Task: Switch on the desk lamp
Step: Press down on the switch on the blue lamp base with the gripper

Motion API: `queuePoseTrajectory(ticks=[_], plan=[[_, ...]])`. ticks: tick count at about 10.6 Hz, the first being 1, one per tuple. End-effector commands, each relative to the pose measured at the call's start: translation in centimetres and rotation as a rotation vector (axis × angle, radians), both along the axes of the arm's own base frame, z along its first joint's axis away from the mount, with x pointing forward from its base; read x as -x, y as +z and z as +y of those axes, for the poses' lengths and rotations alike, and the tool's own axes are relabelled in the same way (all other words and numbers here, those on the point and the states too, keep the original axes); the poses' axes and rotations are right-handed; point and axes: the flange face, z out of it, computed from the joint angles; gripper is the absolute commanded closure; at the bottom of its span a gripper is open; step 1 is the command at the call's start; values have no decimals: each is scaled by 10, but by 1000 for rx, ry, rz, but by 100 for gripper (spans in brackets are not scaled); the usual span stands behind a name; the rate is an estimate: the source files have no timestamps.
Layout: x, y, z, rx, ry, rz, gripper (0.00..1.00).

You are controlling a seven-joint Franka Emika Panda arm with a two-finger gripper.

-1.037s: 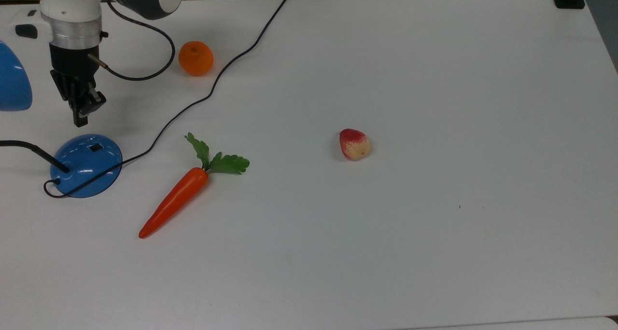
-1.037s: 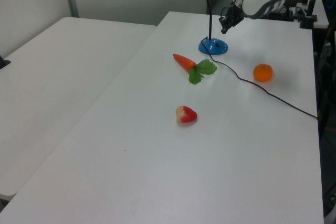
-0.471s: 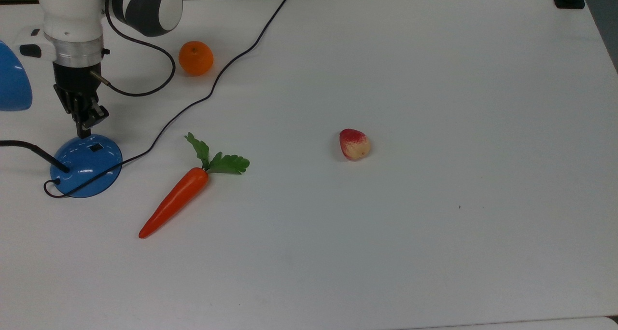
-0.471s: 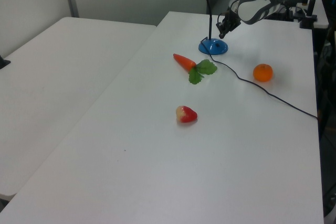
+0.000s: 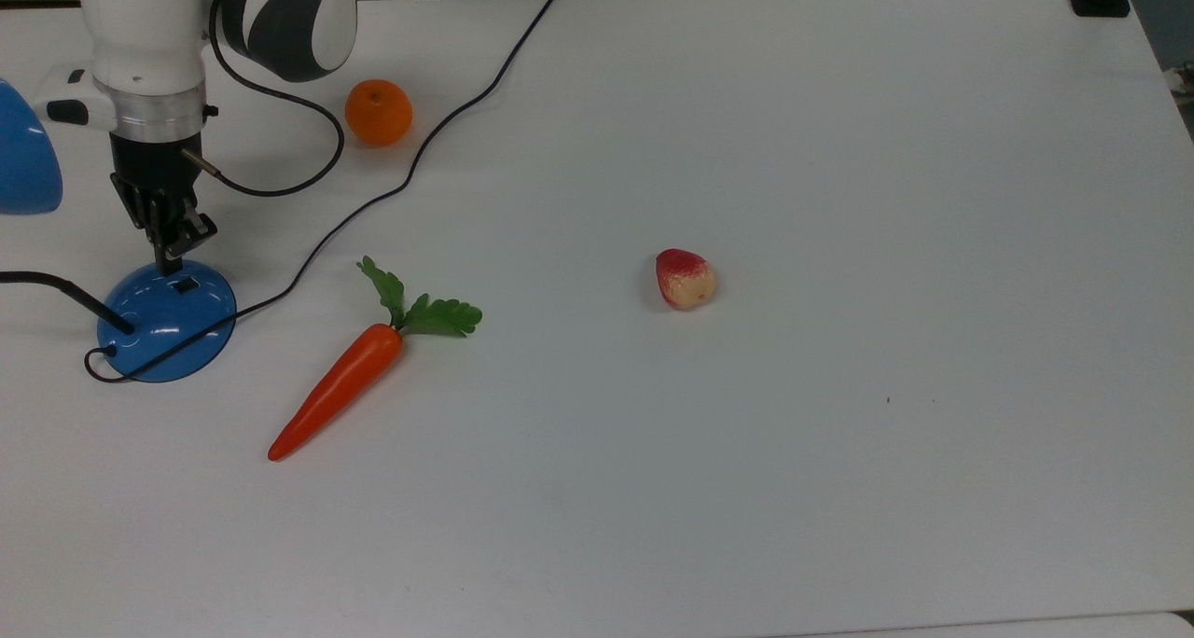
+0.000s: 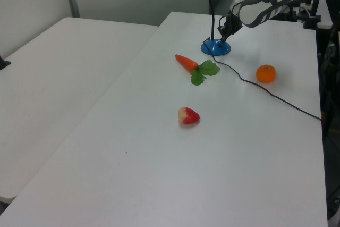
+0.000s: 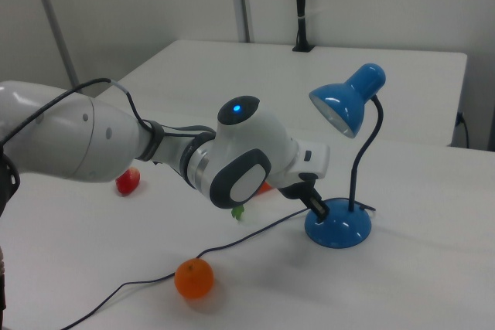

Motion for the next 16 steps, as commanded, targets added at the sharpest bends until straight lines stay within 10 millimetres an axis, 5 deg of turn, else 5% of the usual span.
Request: queuePoseTrajectory(ticks=[1, 16], plan=[[-15, -2, 5, 20, 5, -29, 100], [-23, -21, 3, 30, 3, -21, 100]])
